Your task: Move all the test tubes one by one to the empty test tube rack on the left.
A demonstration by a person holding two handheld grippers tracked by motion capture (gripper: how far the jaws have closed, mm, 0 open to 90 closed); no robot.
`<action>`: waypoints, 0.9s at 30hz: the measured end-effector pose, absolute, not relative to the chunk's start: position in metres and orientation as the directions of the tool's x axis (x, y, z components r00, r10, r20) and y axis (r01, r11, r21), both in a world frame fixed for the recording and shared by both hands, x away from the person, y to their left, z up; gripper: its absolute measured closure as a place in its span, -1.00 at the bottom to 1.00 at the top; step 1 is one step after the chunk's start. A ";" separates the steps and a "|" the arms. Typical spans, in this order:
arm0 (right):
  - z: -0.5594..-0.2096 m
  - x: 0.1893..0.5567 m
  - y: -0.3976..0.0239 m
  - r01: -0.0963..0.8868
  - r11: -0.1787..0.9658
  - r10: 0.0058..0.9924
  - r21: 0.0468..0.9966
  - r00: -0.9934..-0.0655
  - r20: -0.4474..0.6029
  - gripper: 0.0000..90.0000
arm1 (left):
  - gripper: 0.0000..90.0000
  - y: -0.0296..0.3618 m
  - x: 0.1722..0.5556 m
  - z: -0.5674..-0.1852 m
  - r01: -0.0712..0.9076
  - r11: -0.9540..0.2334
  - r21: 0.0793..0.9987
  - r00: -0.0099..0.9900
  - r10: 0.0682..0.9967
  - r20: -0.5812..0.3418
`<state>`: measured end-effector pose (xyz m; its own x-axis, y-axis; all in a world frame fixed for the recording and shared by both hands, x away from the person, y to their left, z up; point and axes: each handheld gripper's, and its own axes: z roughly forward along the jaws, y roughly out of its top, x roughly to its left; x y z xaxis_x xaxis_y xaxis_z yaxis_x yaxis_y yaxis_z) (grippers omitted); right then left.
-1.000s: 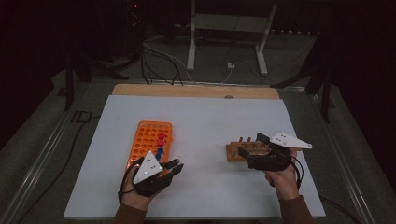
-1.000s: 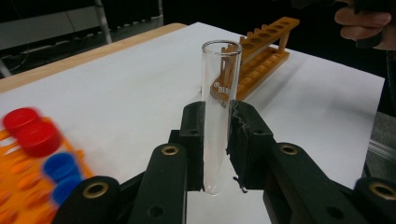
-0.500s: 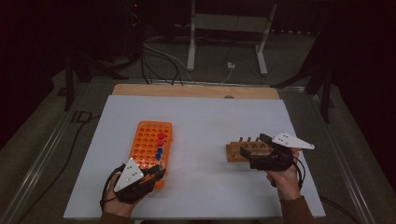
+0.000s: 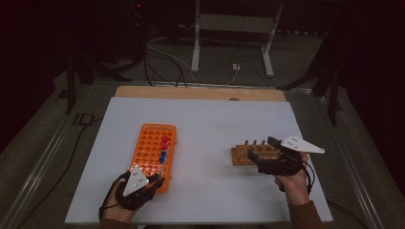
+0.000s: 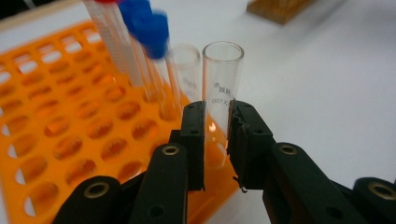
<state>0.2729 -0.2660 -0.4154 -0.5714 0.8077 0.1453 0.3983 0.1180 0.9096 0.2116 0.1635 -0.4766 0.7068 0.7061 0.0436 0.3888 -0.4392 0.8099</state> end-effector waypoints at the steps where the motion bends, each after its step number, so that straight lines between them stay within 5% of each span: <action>1: -0.415 0.273 -0.267 0.399 0.117 0.807 0.910 -0.572 0.147 -0.92 | 0.71 0.162 0.212 -0.478 0.393 -0.447 0.804 0.708 0.705 0.046; 12: -0.416 0.271 -0.271 0.396 0.113 0.811 0.911 -0.566 0.146 -0.92 | 0.68 0.164 0.214 -0.482 0.428 -0.463 0.776 0.706 0.708 0.033; 27: -0.430 0.270 -0.292 0.357 0.080 0.828 0.931 -0.544 0.137 -0.94 | 0.00 0.200 0.213 -0.451 0.347 -0.199 0.917 0.633 0.771 -0.072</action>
